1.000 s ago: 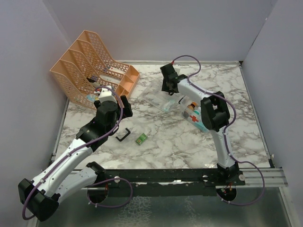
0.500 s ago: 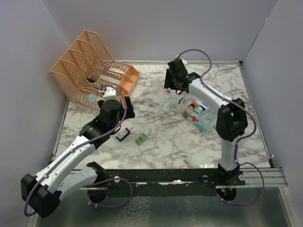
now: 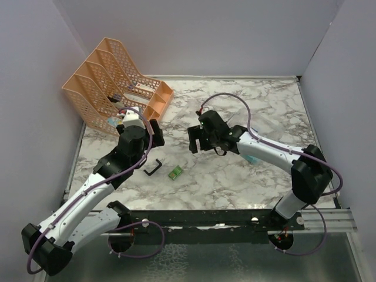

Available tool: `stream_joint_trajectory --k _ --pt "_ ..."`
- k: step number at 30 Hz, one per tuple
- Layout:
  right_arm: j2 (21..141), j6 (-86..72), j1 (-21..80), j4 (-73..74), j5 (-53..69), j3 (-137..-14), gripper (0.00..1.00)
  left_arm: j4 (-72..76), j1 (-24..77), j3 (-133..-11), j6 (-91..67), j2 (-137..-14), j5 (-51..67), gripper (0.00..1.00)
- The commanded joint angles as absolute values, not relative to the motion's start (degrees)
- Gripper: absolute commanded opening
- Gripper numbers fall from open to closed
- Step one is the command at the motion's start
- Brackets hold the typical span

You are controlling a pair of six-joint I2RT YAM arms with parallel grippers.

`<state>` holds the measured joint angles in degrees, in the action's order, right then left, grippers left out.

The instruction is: Organize the medicine kit

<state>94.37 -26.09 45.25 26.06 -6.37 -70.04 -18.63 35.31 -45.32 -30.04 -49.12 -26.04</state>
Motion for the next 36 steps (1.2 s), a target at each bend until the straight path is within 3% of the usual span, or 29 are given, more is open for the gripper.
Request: stream_joint_trajectory --k 1,9,18,36 --pt "89.4 -24.7 48.4 18.8 0.0 -63.1 0.8 -19.4 35.2 -47.0 -30.2 -45.4 -33.0 0.92" --pt "91.5 -21.6 57.3 16.4 -1.5 -59.8 0.8 -19.5 35.2 -46.1 -30.9 -42.4 -37.2 0.92" --pt "101.0 -22.5 65.0 18.5 -10.9 -66.3 0.86 -20.4 35.2 -46.3 -30.4 -39.8 -39.6 0.92" --pt "113.2 -21.8 66.0 19.2 -14.5 -73.0 0.87 -19.4 35.2 -45.1 -31.8 -38.1 -39.2 0.92"
